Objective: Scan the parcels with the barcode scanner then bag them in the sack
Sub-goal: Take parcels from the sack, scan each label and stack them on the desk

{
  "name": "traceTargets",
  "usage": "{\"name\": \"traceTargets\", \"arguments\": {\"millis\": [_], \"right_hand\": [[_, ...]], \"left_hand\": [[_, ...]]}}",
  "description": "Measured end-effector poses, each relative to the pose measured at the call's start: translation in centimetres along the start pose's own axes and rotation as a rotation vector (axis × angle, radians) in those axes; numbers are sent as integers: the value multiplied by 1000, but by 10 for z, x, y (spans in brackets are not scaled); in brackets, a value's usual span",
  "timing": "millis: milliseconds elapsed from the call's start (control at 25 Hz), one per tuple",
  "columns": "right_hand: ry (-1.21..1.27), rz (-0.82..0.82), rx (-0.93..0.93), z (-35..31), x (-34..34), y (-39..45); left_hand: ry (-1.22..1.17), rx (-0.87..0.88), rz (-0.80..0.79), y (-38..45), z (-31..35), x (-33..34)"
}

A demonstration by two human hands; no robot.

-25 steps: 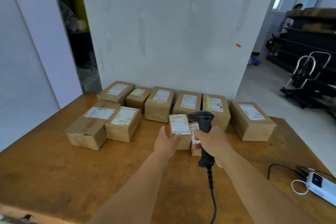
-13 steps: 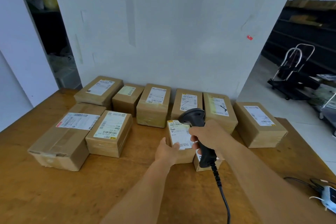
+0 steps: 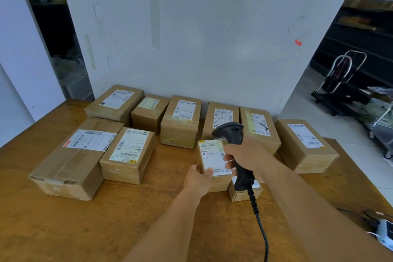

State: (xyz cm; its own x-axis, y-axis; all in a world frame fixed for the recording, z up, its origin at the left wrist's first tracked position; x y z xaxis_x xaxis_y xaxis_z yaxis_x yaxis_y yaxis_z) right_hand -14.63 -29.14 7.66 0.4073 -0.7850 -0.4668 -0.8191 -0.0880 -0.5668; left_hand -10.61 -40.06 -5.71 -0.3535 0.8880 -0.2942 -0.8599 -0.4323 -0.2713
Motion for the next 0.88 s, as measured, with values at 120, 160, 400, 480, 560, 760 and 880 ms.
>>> {"name": "traceTargets", "arguments": {"millis": [120,160,400,480,560,760,880], "right_hand": [[-46,94,-5,14,3,20],[-70,107,7,22,8,27],[-21,135,-26,47,33,32],[58,113,-52,52,34,22],[103,76,-87,58,37,5],[38,-57,-236,80,61,-61],[-5,-180,-309,105,85,-111]], "left_hand": [[-26,8,-33,3,-4,0],[-41,16,-49,4,-4,0],[-245,-1,5,-8,-5,-8],[-344,-1,61,-22,-4,-16],[-377,39,119,-44,-4,-24],[-396,80,370,-129,-29,-51],[-414,65,514,-202,-53,-71]]}}
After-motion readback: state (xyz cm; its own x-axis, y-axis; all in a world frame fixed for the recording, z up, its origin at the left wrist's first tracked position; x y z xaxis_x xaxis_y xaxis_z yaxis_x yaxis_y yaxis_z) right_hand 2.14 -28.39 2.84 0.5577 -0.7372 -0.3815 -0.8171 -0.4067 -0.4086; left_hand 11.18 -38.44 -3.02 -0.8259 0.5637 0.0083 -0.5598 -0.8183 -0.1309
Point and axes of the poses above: each hand's wrist, its own y-axis towards the middle knuckle, its own x-axis out of the palm, z = x × y, the point moved 3 cm from there along y, towards the middle knuckle, and after that the axes turned 15 degrees about x, right-handed, at the moved point
